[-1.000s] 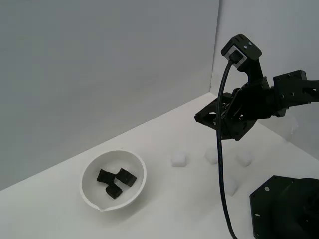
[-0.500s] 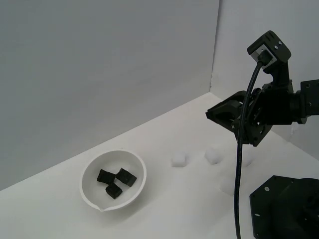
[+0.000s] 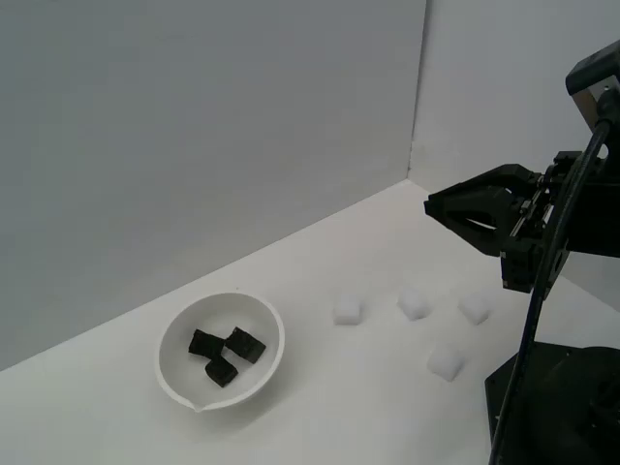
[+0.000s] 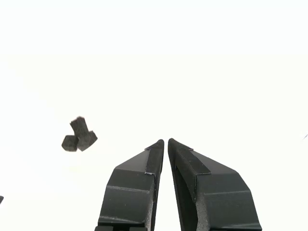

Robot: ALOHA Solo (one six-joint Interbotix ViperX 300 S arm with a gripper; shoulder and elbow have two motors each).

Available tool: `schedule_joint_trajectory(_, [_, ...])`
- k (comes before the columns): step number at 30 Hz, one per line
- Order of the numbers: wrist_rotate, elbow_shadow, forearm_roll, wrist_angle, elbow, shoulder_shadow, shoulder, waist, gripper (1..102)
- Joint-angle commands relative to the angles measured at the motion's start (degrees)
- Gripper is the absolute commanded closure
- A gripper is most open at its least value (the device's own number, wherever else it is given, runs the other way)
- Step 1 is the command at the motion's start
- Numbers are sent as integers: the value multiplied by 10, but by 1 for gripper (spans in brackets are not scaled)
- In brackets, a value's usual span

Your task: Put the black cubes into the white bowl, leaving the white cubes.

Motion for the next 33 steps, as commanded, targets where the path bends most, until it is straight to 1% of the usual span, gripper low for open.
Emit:
schedule_joint_trajectory(1, [8,2,-4,3,0,18,17,-7,100])
schedule_joint_trajectory(7, [8,5,-3,7,4,69,67,-7,100])
schedule_joint_trajectory(15, [8,13,-3,14,12,166,165,-7,100])
schedule_joint_trajectory(24, [8,17,-2,20,16,219,217,-6,100])
schedule_joint_trajectory(33, [8,23,1,28,23,297,296,-6,100])
